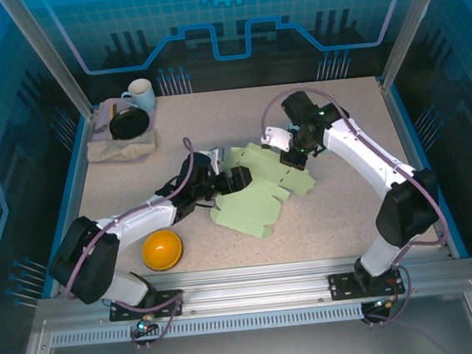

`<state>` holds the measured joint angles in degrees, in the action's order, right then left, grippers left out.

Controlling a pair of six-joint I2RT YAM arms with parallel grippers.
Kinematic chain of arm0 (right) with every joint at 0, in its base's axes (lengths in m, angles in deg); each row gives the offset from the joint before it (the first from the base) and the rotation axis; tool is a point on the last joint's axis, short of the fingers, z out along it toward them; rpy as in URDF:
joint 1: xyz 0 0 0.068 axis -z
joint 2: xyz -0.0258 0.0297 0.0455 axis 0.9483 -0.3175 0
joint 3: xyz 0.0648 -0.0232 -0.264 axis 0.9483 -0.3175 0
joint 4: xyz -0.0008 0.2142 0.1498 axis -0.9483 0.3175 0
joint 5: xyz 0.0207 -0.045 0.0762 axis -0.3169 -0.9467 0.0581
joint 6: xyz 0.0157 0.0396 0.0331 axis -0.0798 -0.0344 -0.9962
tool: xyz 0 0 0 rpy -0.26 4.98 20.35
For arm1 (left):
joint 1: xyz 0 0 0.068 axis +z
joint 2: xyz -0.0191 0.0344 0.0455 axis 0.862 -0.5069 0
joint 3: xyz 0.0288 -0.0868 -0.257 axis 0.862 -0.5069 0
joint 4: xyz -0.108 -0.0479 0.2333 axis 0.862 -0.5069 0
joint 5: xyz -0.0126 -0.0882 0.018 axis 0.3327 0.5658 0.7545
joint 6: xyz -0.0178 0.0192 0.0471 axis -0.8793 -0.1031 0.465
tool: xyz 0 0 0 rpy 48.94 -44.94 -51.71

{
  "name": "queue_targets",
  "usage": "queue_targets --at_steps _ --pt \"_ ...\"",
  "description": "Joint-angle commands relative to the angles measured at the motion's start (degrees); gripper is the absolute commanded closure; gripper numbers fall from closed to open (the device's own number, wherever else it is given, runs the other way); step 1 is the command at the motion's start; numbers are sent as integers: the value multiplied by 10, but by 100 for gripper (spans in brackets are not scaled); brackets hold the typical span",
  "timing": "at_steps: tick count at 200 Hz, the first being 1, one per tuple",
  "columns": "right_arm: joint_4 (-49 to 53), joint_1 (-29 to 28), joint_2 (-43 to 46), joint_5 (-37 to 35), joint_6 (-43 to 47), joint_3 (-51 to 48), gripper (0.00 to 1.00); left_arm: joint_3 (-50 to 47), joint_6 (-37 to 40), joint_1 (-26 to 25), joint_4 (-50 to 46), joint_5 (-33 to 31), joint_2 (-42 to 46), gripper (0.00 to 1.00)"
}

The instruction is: Fold the paper box

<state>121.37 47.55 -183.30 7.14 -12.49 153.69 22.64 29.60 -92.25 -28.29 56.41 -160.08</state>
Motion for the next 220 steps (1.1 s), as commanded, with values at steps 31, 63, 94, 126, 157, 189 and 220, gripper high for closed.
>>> queue_targets --at_steps 31,63,94,126,157,189,220 --pt "-40 -15 50 -35 17 -38 100 -17 55 39 -76 10 155 11" --pt "-66 -46 74 -90 36 -67 100 -21 126 47 -185 -45 266 10" --pt "-95 -74 97 -126 68 -96 100 -26 155 68 -252 -87 336 9" --pt "-122 -103 124 -145 121 -119 100 -29 161 87 -272 -121 349 9" --pt "-169 -118 149 -162 160 -152 100 -45 142 91 -247 -127 331 10" --pt "-225 -119 161 -162 180 -195 100 -80 124 91 -204 -99 295 11" --pt "-265 -118 143 -175 203 -215 100 -115 126 90 -147 -48 262 12"
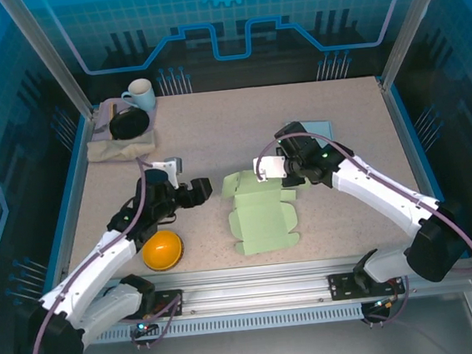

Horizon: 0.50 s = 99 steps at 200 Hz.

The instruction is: Fold the paper box

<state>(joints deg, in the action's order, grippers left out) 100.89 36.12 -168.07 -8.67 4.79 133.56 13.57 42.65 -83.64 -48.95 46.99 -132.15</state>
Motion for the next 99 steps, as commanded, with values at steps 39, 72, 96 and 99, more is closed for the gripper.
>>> queue_targets --at_steps 39,72,96,99 --pt "-140 -7 -10 -19 64 -53 100 -29 9 0 86 57 -77 15" --pt "-277 -21 -3 -61 107 -136 100 -28 13 -8 115 59 -116 19" --pt "-398 -34 -7 -90 142 -207 100 -29 25 -14 126 54 -139 25" --pt "-409 -35 -8 -93 140 -212 100 -29 25 -16 127 55 -142 26"
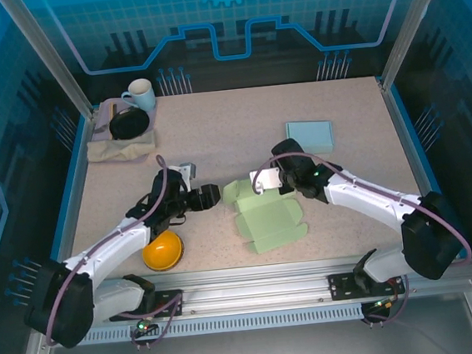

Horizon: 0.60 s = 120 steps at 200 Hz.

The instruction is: Fold the paper box

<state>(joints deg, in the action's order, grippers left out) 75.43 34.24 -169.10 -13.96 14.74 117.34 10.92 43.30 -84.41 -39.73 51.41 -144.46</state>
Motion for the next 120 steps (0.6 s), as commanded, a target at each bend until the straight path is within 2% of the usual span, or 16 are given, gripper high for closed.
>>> queue_targets --at_steps 1,14,61,94,120 --pt "-159 -17 2 -42 41 -51 100 -2 19 -8 35 12 -20 27" --pt "-197 -19 -3 -53 30 -63 100 -2 19 -13 40 15 -35 31" --pt "-326 -19 -21 -74 26 -81 100 0 27 -30 48 7 -61 38" --pt "-342 -13 -47 -66 51 -68 100 14 53 -30 15 -51 -42 37" --pt "-358 -12 -70 -61 63 -77 100 30 74 -30 -8 -70 -46 37"
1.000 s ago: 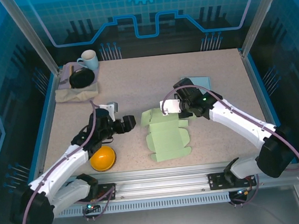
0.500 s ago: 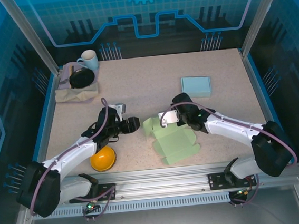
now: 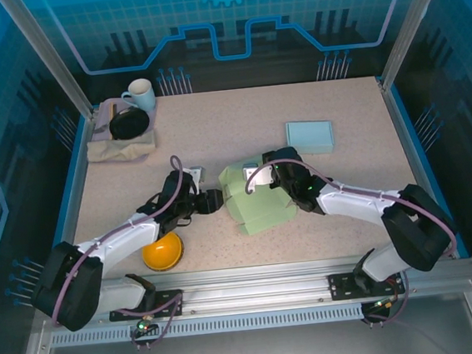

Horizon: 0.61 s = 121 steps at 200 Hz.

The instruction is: Fold the paper box

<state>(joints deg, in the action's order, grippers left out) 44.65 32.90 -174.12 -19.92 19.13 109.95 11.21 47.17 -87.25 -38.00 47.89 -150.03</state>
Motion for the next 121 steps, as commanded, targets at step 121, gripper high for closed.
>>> queue_targets --at_steps 121 --pt "-167 4 -87 -28 44 -63 100 32 53 -1 -11 -11 -24 51"
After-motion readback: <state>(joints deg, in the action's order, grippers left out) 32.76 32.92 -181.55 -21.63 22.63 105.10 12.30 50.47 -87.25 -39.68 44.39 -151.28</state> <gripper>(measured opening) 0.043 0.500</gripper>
